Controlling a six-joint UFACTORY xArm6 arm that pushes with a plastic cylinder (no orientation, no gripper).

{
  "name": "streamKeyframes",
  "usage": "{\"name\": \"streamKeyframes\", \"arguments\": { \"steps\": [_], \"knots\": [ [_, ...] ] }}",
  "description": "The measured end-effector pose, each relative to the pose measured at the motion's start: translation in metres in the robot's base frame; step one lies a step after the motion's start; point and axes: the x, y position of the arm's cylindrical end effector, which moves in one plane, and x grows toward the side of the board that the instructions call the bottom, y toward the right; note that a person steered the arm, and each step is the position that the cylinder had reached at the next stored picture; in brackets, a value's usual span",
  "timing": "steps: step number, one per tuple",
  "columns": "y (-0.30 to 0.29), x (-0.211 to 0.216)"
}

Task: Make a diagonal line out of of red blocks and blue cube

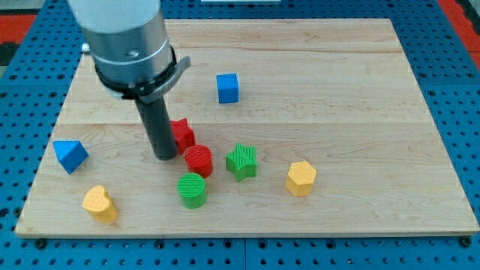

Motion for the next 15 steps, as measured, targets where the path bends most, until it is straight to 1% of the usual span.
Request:
{"name": "streamKeyframes", "arguments": {
  "steps": [2,3,4,5,6,7,8,9,10,11,12,13,14,15],
  "knots": [
    [-0.024,-0.024],
    [-0.032,-0.045],
    [0.004,-0.066],
    [0.059,-0.066],
    [0.094,-0.066],
    [0.04,-0.066],
    [0.021,-0.063],
    [0.074,-0.059],
    [0.109,-0.059],
    [0.109,-0.059],
    [0.109,-0.059],
    [0.086,-0.058],
    [0.017,-0.054],
    [-0.002,-0.049]
  ]
}}
